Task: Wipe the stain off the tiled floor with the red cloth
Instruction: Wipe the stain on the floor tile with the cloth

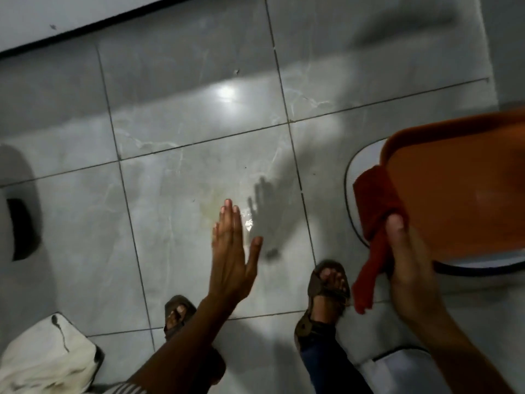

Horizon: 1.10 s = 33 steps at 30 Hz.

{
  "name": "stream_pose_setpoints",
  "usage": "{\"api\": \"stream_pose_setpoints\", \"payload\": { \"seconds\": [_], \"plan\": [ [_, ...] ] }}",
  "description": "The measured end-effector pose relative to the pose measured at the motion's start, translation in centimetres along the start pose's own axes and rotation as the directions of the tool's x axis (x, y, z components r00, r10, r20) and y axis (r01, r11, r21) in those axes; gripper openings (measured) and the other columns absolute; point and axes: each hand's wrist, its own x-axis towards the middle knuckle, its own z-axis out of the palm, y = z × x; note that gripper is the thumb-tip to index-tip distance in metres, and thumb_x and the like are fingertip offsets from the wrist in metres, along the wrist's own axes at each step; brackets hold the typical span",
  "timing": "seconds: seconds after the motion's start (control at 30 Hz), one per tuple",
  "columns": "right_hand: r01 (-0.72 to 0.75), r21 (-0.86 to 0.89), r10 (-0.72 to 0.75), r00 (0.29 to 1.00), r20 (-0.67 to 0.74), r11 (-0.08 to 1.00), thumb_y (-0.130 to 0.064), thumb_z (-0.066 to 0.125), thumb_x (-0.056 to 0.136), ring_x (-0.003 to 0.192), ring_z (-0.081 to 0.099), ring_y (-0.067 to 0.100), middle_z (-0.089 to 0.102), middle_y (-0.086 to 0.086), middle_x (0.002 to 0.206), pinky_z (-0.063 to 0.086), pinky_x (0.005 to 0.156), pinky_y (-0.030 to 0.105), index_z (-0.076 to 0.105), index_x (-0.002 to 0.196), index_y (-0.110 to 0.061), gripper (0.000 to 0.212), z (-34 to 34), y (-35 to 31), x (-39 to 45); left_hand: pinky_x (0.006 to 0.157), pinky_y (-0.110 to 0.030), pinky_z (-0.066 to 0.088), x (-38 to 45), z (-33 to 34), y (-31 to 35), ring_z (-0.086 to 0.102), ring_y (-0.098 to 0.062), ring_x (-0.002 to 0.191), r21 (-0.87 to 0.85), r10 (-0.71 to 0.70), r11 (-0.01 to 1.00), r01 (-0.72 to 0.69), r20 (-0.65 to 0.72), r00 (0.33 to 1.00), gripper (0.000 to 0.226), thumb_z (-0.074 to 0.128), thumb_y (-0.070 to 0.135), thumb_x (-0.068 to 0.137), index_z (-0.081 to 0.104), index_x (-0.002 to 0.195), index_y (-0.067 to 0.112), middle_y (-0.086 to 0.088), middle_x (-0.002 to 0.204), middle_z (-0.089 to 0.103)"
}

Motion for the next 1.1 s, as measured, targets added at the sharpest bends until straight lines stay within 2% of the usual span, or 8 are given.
{"api": "stream_pose_setpoints", "payload": {
  "seconds": [0.07,0.17,0.3,0.4,0.67,0.77,0.9,1.1],
  "plan": [
    [0.04,-0.068,-0.037,0.998,0.043,0.997,-0.081,0.041,0.102,0.148,0.042,-0.024,0.045,-0.049,0.16,0.036,0.12,0.006,0.039,0.148,-0.083,0.046,4.4,3.6,0.0,0.143,-0.055,0.009,-0.3,-0.3,-5.0,-0.007,-0.018,0.177,0.055,-0.056,0.997,0.056,-0.016,0.998,0.081,0.031,0.055,0.116,0.002,0.179,0.013,0.002,0.19,-0.01],
    [0.127,-0.269,-0.091,0.986,0.142,0.955,-0.058,0.032,0.112,0.165,0.01,-0.018,0.006,-0.041,0.18,0.014,0.133,0.013,0.011,0.166,-0.072,0.059,11.1,13.1,2.4,0.143,-0.054,0.01,-0.3,1.0,-12.7,-0.007,-0.018,0.177,0.103,-0.125,0.987,0.126,-0.015,0.992,0.081,0.032,0.052,0.116,0.005,0.179,0.01,-0.001,0.189,-0.008],
    [0.233,-0.525,-0.075,0.949,0.306,0.819,-0.036,0.03,0.118,0.176,0.006,0.016,0.005,-0.005,0.188,0.015,0.142,0.055,0.008,0.176,-0.026,0.063,18.6,27.0,7.0,0.143,-0.053,0.008,0.6,4.3,-22.0,-0.008,-0.02,0.177,0.104,-0.17,0.98,0.167,0.025,0.985,0.082,0.031,0.052,0.114,0.003,0.178,0.009,-0.002,0.188,-0.009],
    [0.405,-0.731,-0.267,0.914,0.305,0.55,-0.038,0.025,0.12,0.177,0.0,0.023,0.007,0.009,0.19,0.009,0.143,0.05,0.009,0.179,-0.009,0.068,23.4,32.4,9.3,0.144,-0.047,0.002,1.6,5.9,-26.8,-0.009,-0.019,0.176,0.137,-0.146,0.98,0.142,0.018,0.989,0.082,0.029,0.053,0.114,0.0,0.179,0.012,0.001,0.188,-0.013],
    [0.271,-0.844,-0.396,0.915,0.077,0.463,-0.046,0.03,0.119,0.176,0.012,0.034,0.014,0.013,0.189,0.008,0.142,0.05,0.017,0.179,-0.011,0.071,37.4,28.4,11.8,0.144,-0.05,0.0,4.1,6.9,-31.6,-0.005,-0.026,0.176,0.117,-0.158,0.979,0.164,-0.062,0.986,0.072,0.029,0.039,0.117,0.009,0.179,0.009,-0.008,0.189,-0.002],
    [0.404,-0.804,-0.394,0.889,0.233,0.437,-0.044,0.031,0.119,0.176,0.013,0.031,0.016,0.014,0.188,0.01,0.142,0.051,0.02,0.178,-0.008,0.07,41.2,27.8,10.5,0.142,-0.049,-0.006,4.4,6.7,-32.6,-0.005,-0.03,0.177,0.082,-0.111,0.99,0.115,-0.048,0.993,0.068,0.03,0.031,0.117,0.01,0.178,0.008,-0.009,0.189,-0.002],
    [0.614,-0.712,-0.312,0.788,0.53,0.342,-0.041,0.033,0.119,0.177,0.008,0.025,0.011,0.009,0.19,0.019,0.139,0.053,0.017,0.179,-0.012,0.069,37.5,32.2,2.9,0.141,-0.05,-0.008,4.4,6.1,-33.7,-0.005,-0.031,0.177,0.021,-0.068,0.997,0.069,-0.033,0.997,0.067,0.031,0.025,0.116,0.012,0.178,0.009,-0.006,0.188,-0.001],
    [0.342,-0.873,-0.283,0.926,0.25,0.349,-0.045,0.026,0.119,0.177,0.0,0.025,0.002,0.005,0.19,-0.001,0.142,0.045,0.007,0.18,-0.017,0.069,30.4,32.4,4.6,0.142,-0.045,-0.008,4.1,6.3,-33.5,0.0,-0.031,0.177,0.061,-0.032,0.997,0.037,-0.087,0.996,0.068,0.035,0.024,0.115,0.015,0.178,0.008,-0.01,0.189,0.005]
  ]
}}
